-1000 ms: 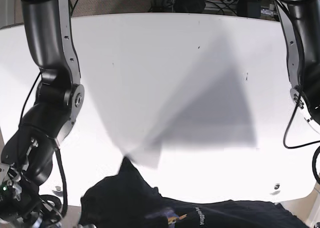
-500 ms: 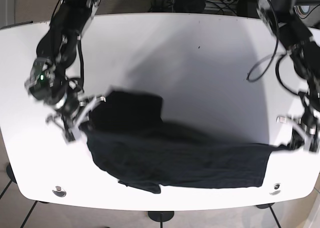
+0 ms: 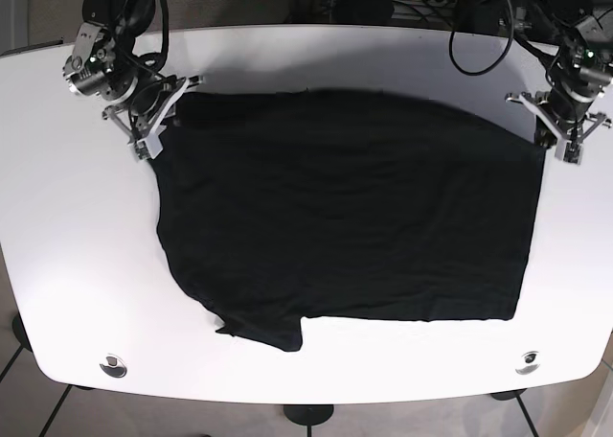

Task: Fold the T-shirt properly
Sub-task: 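Lay the T-shirt down and pull the held edge apart to smooth it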

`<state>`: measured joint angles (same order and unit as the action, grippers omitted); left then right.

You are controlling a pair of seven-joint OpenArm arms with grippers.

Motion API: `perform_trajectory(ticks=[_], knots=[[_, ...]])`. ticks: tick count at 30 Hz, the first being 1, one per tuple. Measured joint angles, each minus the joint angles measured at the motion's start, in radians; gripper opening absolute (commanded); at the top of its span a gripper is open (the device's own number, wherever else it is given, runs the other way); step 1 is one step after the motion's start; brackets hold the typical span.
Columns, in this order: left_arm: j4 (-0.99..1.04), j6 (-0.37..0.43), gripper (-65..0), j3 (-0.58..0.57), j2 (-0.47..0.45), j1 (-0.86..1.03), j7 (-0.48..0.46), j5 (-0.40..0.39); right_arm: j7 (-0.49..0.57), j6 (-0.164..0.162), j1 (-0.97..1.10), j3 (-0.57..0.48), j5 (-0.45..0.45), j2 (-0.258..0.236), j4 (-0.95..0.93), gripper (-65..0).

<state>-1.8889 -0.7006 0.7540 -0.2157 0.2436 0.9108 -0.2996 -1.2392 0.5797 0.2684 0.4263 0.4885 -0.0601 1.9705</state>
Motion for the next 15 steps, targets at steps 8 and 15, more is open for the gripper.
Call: perform_trajectory(ticks=[8,15], knots=[[0.112,0.000,-65.0,-0.006,-0.015,-0.147,-0.013,-0.009,0.069,-0.003,-0.090,-0.002,-0.003,0.000,-0.063,-63.3],[0.380,0.000,-65.0,-0.037,-0.090,-0.332,-0.016,-0.007,0.080,-0.003,-0.233,-0.001,0.000,-0.001,-0.215,-63.3]])
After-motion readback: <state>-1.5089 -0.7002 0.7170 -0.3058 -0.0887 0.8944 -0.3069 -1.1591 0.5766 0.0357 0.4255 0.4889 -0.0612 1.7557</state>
